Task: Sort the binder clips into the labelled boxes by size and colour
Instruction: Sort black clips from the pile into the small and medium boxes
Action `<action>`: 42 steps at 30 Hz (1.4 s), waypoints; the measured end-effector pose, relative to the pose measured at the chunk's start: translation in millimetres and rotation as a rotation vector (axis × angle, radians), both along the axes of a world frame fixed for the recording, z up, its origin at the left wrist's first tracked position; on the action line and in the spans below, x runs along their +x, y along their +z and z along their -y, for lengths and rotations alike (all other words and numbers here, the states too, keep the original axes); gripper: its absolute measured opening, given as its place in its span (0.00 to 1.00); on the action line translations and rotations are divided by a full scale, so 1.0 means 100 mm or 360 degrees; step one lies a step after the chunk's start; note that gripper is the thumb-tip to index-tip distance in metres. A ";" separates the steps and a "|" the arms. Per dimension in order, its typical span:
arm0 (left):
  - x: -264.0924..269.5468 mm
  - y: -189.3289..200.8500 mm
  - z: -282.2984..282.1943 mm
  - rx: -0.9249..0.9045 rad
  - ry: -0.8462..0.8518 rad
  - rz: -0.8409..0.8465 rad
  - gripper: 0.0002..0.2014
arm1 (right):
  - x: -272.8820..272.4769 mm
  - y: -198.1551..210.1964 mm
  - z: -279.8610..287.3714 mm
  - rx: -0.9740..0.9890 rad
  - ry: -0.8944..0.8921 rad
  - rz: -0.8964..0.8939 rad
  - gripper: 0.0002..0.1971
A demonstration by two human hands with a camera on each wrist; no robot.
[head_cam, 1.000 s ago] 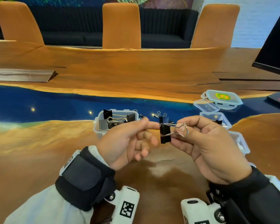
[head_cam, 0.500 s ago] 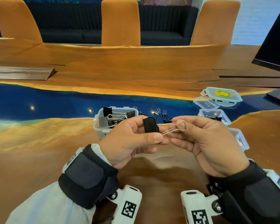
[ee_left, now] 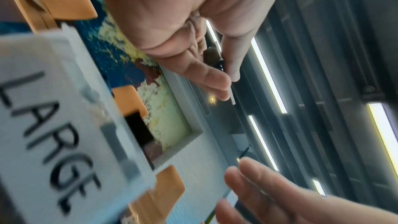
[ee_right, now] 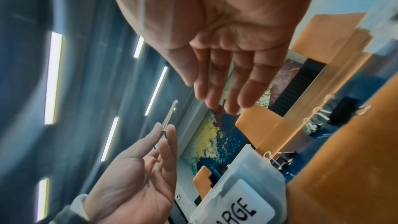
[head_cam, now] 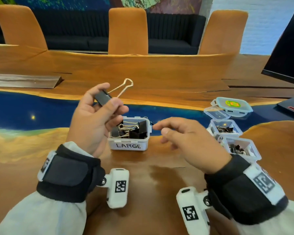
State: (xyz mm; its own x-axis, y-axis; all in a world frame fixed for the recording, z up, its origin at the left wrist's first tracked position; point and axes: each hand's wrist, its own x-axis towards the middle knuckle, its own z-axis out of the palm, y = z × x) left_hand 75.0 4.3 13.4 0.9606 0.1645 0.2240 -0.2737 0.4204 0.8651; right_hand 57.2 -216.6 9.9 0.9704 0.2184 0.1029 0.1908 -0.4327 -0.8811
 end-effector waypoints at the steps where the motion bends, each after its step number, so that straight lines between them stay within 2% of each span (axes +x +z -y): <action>1: 0.02 0.00 -0.06 -0.0020 0.0036 0.0001 0.22 | 0.04 0.04 -0.07 -0.0158 0.0098 -0.0030 0.13; 4: 0.06 -0.03 -0.14 -0.0071 0.0083 -0.0093 0.17 | 0.16 0.12 -0.25 -0.0532 0.0309 -0.0076 0.13; 7: 0.07 -0.05 -0.14 -0.0008 0.0060 -0.0185 0.15 | 0.22 0.13 -0.29 -0.0670 0.0354 -0.0112 0.14; 11: 0.07 -0.05 -0.11 -0.0025 -0.0002 -0.0228 0.15 | 0.20 0.06 -0.12 -0.0590 0.0209 -0.0102 0.13; 16: 0.04 -0.08 -0.04 0.0039 -0.0300 -0.0370 0.18 | 0.00 0.02 0.24 -0.0368 0.0108 -0.0148 0.11; 20: 0.00 -0.09 0.02 0.0217 -0.0538 -0.0379 0.26 | -0.03 -0.08 0.40 -0.0145 -0.0086 -0.0029 0.02; 23: -0.02 -0.10 0.03 0.0368 -0.0628 -0.0357 0.29 | -0.02 -0.20 0.41 -0.0216 -0.0036 -0.0110 0.10; 27: 0.01 -0.12 0.01 0.0430 -0.0557 -0.0398 0.30 | -0.01 -0.23 0.38 -0.0291 0.0158 -0.0204 0.13; 32: 0.02 -0.12 0.01 0.0440 -0.0348 -0.0401 0.19 | -0.04 -0.24 0.42 -0.0346 0.0158 -0.0169 0.13; 34: 0.02 -0.14 0.02 0.0525 -0.0316 -0.0379 0.13 | -0.03 -0.25 0.43 -0.0359 0.0166 -0.0164 0.13; 37: -0.02 -0.14 0.08 0.0857 -0.0331 -0.0295 0.04 | -0.03 -0.26 0.45 -0.0333 0.0171 -0.0173 0.13; 39: -0.05 -0.13 0.14 0.1087 -0.0366 -0.0216 0.05 | -0.03 -0.26 0.45 -0.0322 0.0171 -0.0173 0.12; 42: -0.11 -0.13 0.21 0.1256 -0.0445 -0.0192 0.09 | -0.03 -0.26 0.45 -0.0309 0.0171 -0.0156 0.10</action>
